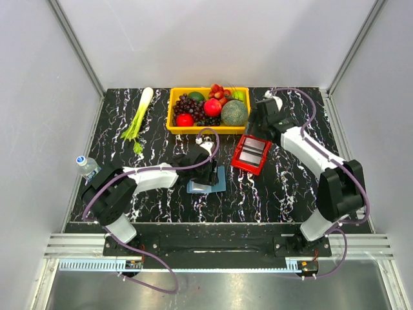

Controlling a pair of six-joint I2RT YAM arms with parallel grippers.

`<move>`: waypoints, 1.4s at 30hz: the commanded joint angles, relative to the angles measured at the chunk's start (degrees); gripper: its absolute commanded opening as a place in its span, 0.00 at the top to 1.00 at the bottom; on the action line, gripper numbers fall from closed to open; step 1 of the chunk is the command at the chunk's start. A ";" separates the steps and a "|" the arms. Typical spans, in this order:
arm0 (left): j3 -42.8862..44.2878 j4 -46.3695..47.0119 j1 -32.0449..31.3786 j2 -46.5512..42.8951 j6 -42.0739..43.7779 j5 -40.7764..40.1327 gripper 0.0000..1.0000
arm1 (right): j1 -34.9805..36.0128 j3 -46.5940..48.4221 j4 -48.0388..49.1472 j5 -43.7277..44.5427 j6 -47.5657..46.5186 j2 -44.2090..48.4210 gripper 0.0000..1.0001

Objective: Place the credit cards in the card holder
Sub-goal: Pick up the credit card from the storage box.

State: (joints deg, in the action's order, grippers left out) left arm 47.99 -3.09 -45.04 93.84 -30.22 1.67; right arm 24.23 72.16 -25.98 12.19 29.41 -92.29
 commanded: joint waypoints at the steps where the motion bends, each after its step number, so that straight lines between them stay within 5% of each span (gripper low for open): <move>1: 0.44 -0.34 0.30 -2.87 0.60 -1.41 0.39 | -6.55 2.19 0.57 -5.40 -6.90 -4.99 0.29; 9: -0.18 -0.33 0.30 -4.11 0.51 -1.41 0.39 | -10.08 0.79 3.57 -8.60 -9.29 -8.79 0.30; 27: 3.52 -0.60 0.30 -0.77 1.48 -1.94 0.38 | -10.08 -17.32 -2.93 -4.63 2.67 11.50 0.36; 32: 4.13 -0.42 0.30 -0.33 1.91 -1.94 0.38 | -10.08 -15.57 -0.83 -10.32 -3.46 17.05 0.36; 42: 6.42 0.72 0.30 -0.24 2.88 0.52 0.34 | -9.99 -7.13 -1.35 -23.61 -12.53 0.90 0.41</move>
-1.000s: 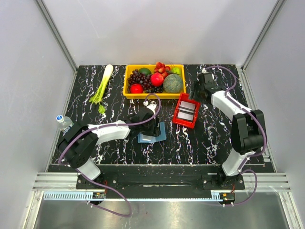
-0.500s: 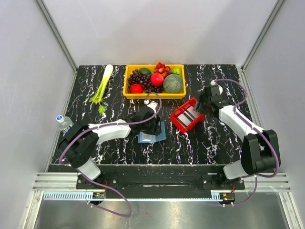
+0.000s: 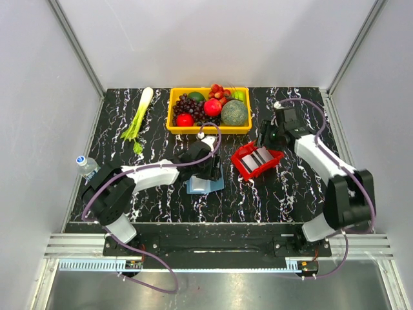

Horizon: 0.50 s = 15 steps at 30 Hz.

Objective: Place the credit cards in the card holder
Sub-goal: Pick up the credit card from the storage box.

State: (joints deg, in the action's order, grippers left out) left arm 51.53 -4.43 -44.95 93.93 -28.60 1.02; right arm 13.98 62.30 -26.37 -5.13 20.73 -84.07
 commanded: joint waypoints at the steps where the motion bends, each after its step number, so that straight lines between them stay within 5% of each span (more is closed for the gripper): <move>1: 3.31 1.88 0.13 -0.07 1.61 1.44 0.34 | 0.26 2.47 -0.27 -6.82 -3.77 -8.20 0.42; 7: 4.19 2.41 0.21 1.87 2.32 3.29 0.34 | 0.70 2.20 1.77 -8.76 -4.99 -12.51 0.40; 15: 4.72 1.09 0.21 3.71 2.32 3.73 0.34 | 5.79 7.13 -4.91 0.37 -10.00 -19.19 0.34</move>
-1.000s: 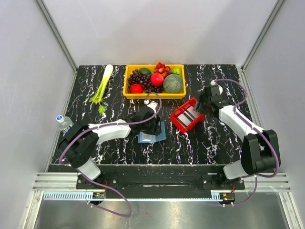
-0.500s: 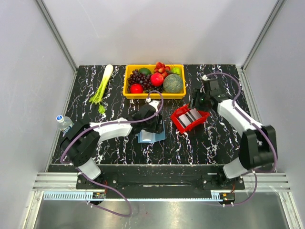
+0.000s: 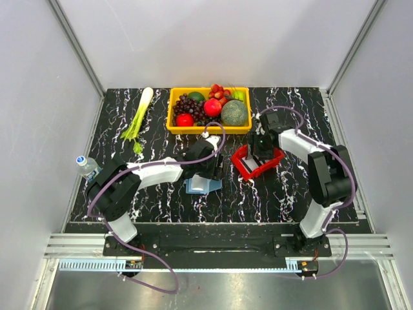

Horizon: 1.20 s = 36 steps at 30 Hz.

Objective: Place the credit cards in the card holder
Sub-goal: Pick up the credit card from the storage box.

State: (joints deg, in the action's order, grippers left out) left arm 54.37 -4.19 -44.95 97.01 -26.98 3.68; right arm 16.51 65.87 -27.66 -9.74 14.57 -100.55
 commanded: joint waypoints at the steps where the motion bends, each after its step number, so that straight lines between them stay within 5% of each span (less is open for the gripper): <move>1: 1.79 0.76 0.21 0.72 0.70 1.15 0.34 | 4.31 3.74 -3.89 6.64 -4.28 -3.24 0.34; 7: 0.04 1.11 0.21 0.11 0.62 1.06 0.34 | 8.36 4.53 -5.74 15.88 -4.64 -6.41 0.31; 15: -0.58 1.29 0.30 -0.51 0.35 0.89 0.34 | 8.71 3.04 -3.98 19.67 -2.97 -2.20 0.46; 21: -0.40 1.20 0.30 -0.16 0.35 1.15 0.34 | 8.71 3.39 -3.45 19.58 -2.70 0.36 0.64; 23: -0.23 1.20 0.39 -0.33 0.44 1.33 0.34 | 8.71 3.48 -3.45 19.49 -2.88 0.62 0.85; 27: -0.32 0.93 0.39 -0.07 0.62 1.15 0.34 | 8.71 3.30 -3.37 18.79 -2.88 0.53 0.96; 36: -0.41 1.11 0.30 -0.07 0.53 1.33 0.33 | 8.71 3.48 -3.54 17.39 -2.70 3.52 0.90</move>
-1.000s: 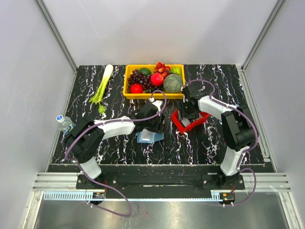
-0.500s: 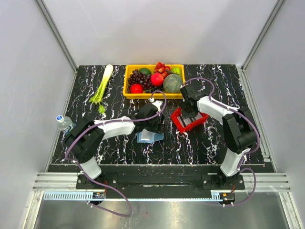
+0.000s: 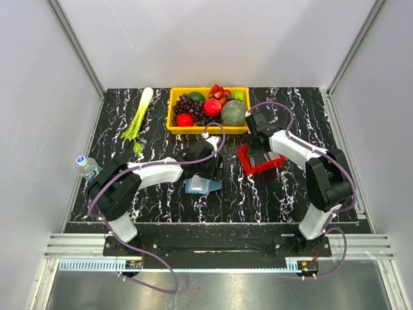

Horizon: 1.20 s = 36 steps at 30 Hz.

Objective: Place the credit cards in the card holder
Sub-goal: Pick up the credit card from the storage box.

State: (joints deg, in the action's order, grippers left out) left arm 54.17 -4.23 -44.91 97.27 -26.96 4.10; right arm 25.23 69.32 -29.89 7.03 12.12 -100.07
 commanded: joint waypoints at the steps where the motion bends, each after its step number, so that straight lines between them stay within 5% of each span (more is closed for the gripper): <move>1: -0.21 1.07 0.34 -0.16 0.51 1.00 0.33 | -0.01 0.11 -1.40 0.62 -0.08 3.21 0.86; 23: 0.67 0.80 0.26 0.20 0.77 1.88 0.32 | 0.08 0.73 -2.10 4.13 1.06 2.25 0.79; 36: 0.76 0.80 0.34 0.64 0.86 2.49 0.32 | -0.01 2.22 -4.04 7.82 -0.52 1.99 0.89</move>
State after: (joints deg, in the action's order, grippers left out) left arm 54.17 -4.38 -44.80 97.49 -26.89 5.52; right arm 25.23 69.43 -32.27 10.85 12.64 -99.66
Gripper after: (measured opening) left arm 0.679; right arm 0.128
